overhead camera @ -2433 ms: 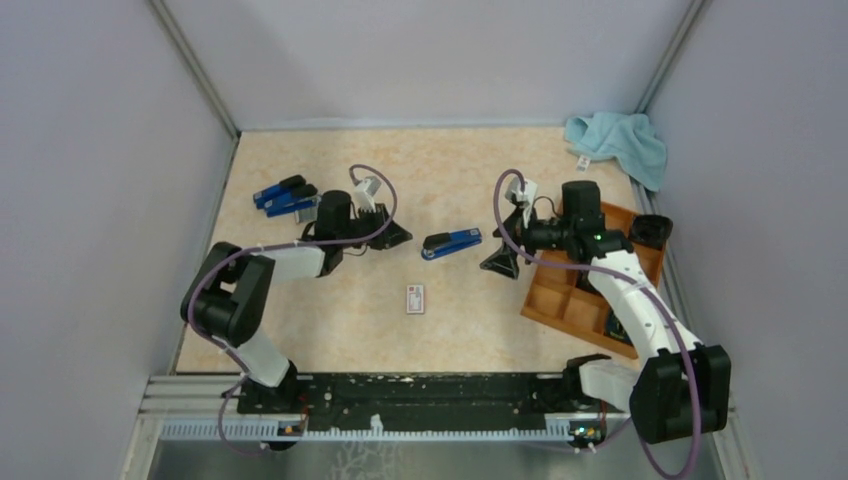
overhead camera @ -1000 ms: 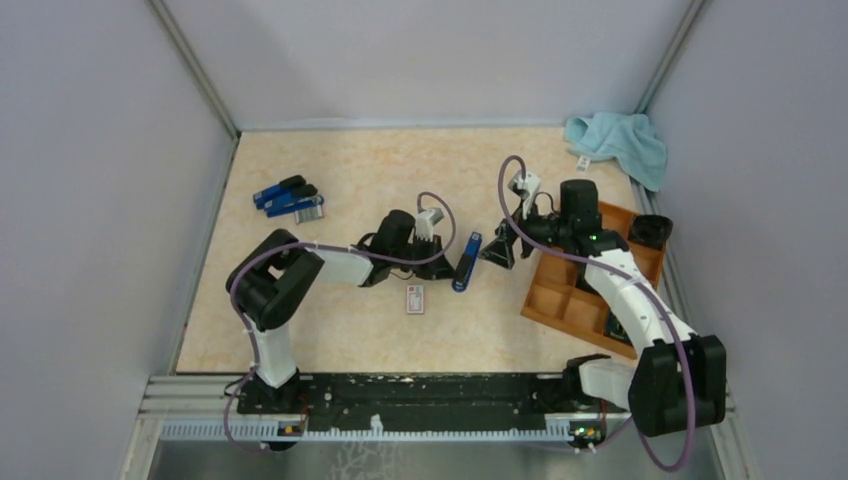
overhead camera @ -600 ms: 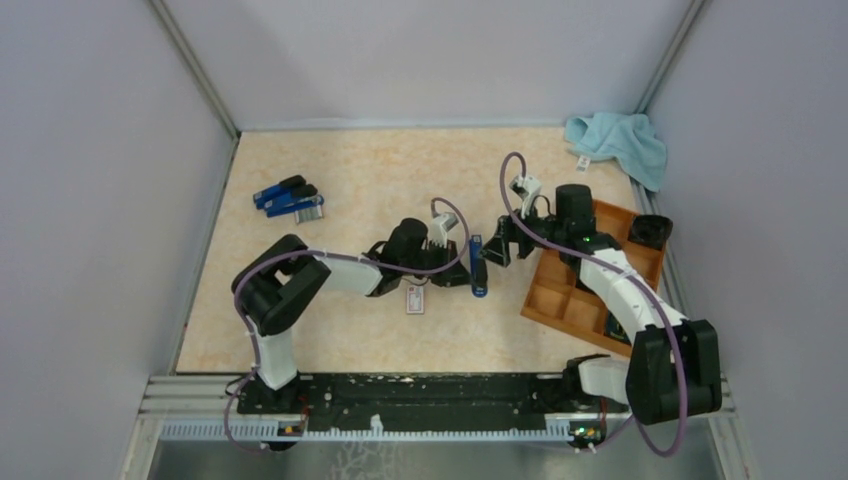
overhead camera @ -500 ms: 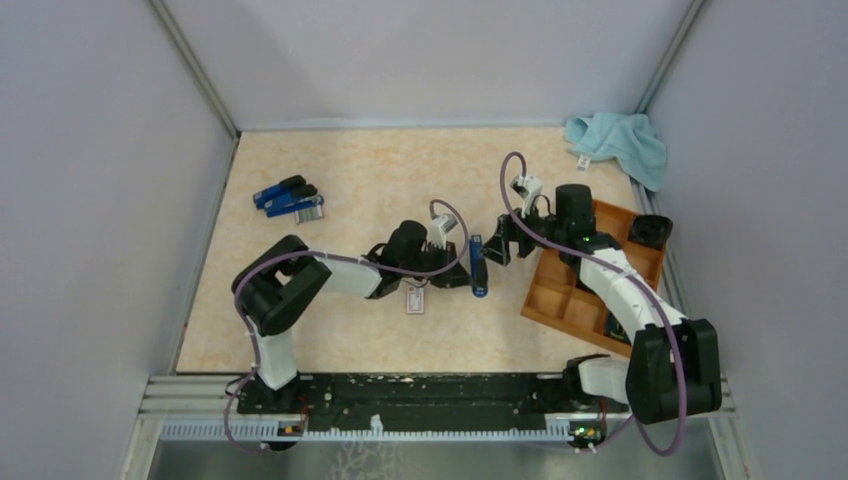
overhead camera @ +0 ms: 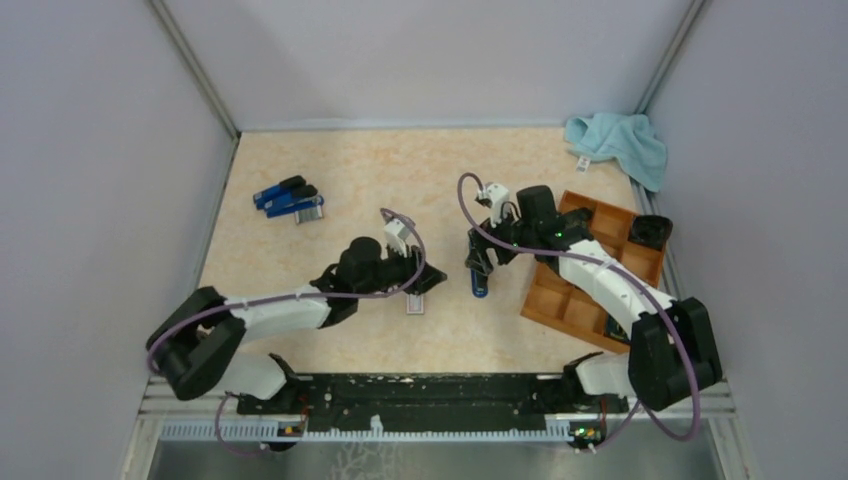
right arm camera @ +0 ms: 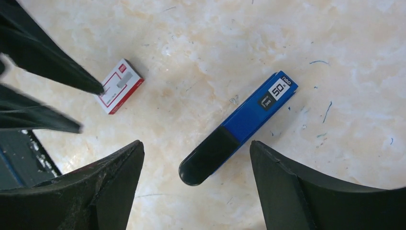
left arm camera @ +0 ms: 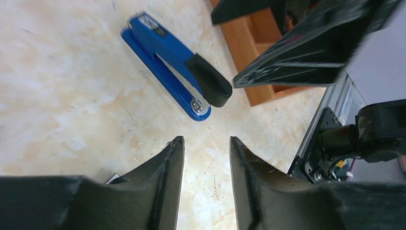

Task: Unload the staples from the stapler
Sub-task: Pick up the stapler from the center of the board.

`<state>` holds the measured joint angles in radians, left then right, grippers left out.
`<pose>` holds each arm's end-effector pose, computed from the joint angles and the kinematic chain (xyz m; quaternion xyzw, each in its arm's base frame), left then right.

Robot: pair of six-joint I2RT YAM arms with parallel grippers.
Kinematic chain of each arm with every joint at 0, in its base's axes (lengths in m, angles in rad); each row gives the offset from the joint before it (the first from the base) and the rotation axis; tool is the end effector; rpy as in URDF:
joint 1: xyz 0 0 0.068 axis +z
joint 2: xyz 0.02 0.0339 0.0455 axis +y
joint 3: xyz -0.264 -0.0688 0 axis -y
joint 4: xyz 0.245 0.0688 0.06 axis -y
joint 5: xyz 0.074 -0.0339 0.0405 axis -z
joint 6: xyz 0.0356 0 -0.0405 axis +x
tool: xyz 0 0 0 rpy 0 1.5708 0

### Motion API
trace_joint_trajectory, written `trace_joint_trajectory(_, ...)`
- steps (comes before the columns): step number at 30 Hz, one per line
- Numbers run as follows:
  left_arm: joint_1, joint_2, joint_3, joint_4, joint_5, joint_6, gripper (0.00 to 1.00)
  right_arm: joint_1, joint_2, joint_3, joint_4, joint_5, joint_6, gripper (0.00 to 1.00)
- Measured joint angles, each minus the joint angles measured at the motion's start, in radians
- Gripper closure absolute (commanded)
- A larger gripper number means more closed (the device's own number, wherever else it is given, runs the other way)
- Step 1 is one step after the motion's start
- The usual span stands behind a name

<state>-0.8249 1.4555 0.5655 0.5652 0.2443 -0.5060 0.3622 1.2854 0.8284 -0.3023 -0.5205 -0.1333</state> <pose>0.1927 -0.2213 0.1885 0.1982 0.7846 -0.4354 0.3945 0.2444 0.1115 0.2404 -0.3162 0.8359 0.2784 0.3519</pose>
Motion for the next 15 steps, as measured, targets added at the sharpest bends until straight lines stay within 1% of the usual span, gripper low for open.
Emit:
trace_joint_trajectory(1, 0.0, -0.043, -0.016, 0.0, -0.02, 0.008, 0.34, 0.017, 0.008, 0.01, -0.007, 0.024, -0.005, 0.19)
trace_joint_trajectory(3, 0.001, -0.146, -0.063, 0.006, -0.078, 0.023, 0.18, 0.045, 0.021, 0.023, -0.024, 0.073, -0.013, 0.2)
trace_joint_trajectory(4, 0.002, -0.197, -0.092, 0.013, -0.108, 0.027, 0.15, 0.056, 0.026, 0.026, -0.028, 0.097, -0.016, 0.2)
trace_joint_trajectory(6, 0.003, -0.269, -0.144, 0.03, -0.156, 0.03, 0.11, 0.074, 0.034, 0.026, -0.04, 0.134, -0.021, 0.21)
trace_joint_trajectory(11, 0.007, -0.395, -0.286, 0.07, -0.245, 0.019, 0.1, 0.127, 0.096, 0.047, -0.072, 0.206, -0.032, 0.31)
trace_joint_trajectory(13, 0.008, -0.424, -0.314, 0.07, -0.266, 0.012, 0.1, 0.136, 0.124, 0.061, -0.087, 0.229, -0.034, 0.34)
trace_joint_trajectory(15, 0.008, -0.448, -0.325, 0.07, -0.28, 0.005, 0.1, 0.14, 0.143, 0.07, -0.095, 0.248, -0.036, 0.35)
